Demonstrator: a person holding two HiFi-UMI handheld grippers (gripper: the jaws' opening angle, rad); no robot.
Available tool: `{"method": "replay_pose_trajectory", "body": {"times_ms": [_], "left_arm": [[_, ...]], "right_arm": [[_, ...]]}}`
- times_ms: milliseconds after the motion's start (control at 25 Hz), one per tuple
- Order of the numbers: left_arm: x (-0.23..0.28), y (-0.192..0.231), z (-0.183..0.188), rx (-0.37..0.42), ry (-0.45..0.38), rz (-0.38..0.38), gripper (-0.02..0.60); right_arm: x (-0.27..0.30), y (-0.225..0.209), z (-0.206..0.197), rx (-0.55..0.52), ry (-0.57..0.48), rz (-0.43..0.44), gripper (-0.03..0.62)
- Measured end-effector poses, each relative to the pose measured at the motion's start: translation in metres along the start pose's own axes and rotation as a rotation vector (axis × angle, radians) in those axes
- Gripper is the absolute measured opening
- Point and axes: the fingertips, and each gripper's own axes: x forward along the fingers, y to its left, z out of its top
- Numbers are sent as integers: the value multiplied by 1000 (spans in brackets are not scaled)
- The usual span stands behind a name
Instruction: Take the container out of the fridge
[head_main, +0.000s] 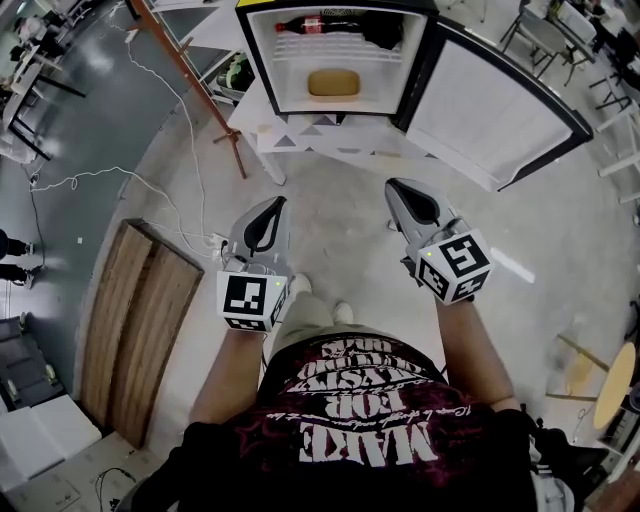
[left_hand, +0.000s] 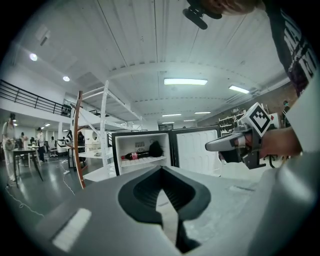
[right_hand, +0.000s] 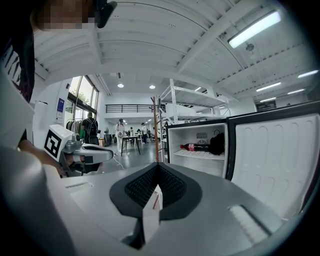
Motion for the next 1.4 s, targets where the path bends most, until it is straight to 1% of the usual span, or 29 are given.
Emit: {"method": "replay_pose_trajectory", "body": {"times_ms": [240, 440, 560, 800, 1000, 1200, 1400], "left_arm": [[8, 7, 3, 9, -3, -13, 0], [23, 12, 11, 20, -23, -47, 0], [28, 18, 10, 23, -21, -57, 0], [35, 47, 0, 10, 6, -42, 0], [44, 63, 5, 20, 2, -47, 0], [60, 81, 4, 12, 9, -43, 0], [77, 89, 9, 10, 2, -62, 0]], "right_arm": [[5, -6, 3, 5, -7, -18, 14], [13, -9, 7, 6, -6, -37, 14], [23, -11, 5, 15, -2, -44, 14], [51, -9, 7, 19, 4, -29, 14], [73, -12, 14, 25, 4, -24, 14], [93, -15, 18, 25, 14, -10, 14], [105, -26, 22, 26, 19, -24, 14]]}}
